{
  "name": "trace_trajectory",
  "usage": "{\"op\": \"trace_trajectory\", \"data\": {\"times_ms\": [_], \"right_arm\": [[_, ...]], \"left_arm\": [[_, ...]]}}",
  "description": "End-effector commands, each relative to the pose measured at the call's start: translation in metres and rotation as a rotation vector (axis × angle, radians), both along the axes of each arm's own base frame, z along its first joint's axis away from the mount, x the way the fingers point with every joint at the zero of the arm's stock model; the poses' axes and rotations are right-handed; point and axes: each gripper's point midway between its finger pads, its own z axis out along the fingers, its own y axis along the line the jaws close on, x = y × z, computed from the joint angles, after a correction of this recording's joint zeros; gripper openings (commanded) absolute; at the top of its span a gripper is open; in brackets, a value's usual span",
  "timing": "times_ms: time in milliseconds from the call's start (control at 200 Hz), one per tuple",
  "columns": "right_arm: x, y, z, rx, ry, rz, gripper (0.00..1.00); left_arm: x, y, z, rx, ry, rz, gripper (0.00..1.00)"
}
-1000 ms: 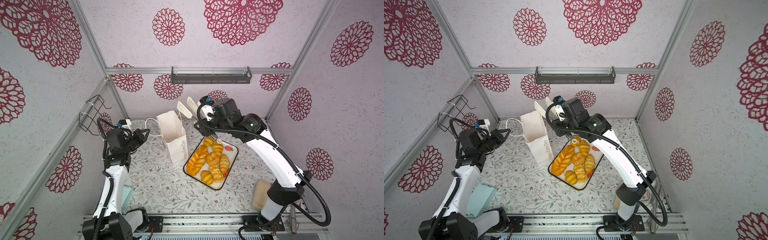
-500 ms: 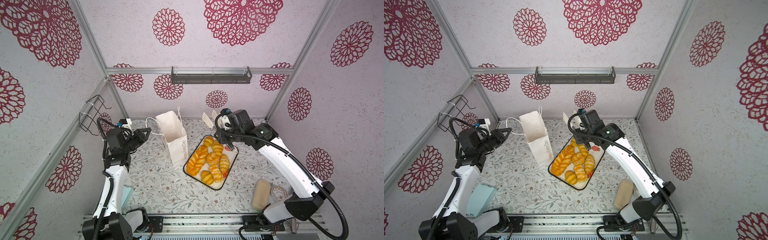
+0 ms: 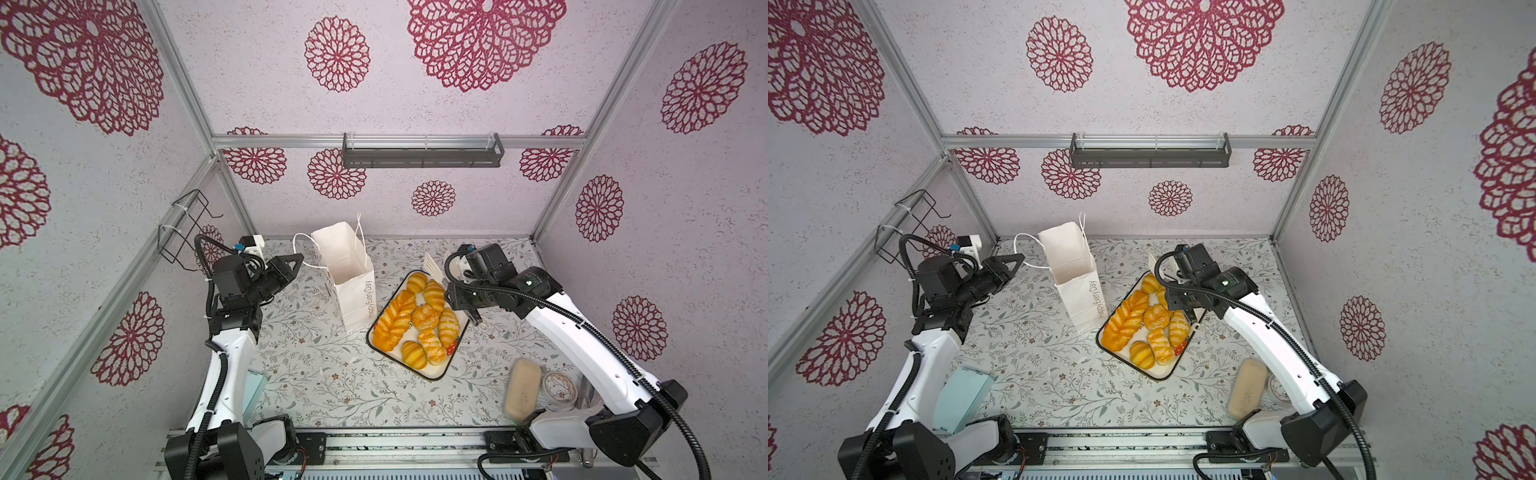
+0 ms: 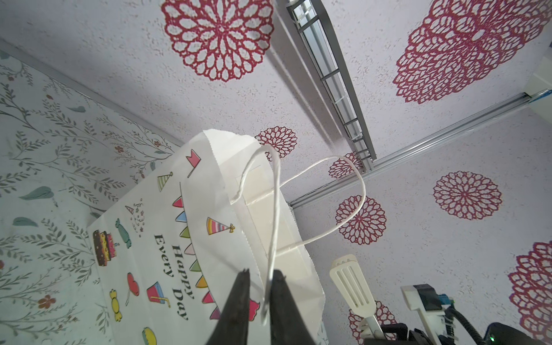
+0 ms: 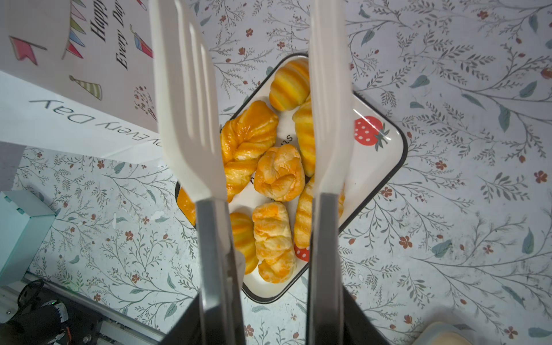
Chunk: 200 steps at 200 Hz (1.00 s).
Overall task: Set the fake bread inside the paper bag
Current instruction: 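Move the open tongs with the right gripper back over the bread tray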
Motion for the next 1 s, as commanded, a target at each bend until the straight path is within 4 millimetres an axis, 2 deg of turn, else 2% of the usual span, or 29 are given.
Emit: {"op": "trace_trajectory", "data": {"times_ms": [0,355,780,996], "right_arm": [[-0.005,-0.005,0.011,0.069,-0.027,-0.042,0.50],[-0.028,-0.026,-0.039,0.070,0.109,-0.104,0.52],[-0.053,-0.046,-0.085,0.050,0.222,-0.169,0.55],[-0.058,-0.046,-0.102,0.061,0.258,-0.173,0.56]], "left_arm": [[0.002,-0.006,0.015,-0.001,-0.052,-0.026,0.11],[0.001,-0.007,0.013,-0.003,-0.047,-0.030,0.00],[0.001,-0.008,0.011,-0.003,-0.040,-0.031,0.00],[0.002,-0.007,0.010,-0.004,-0.035,-0.031,0.00]]}}
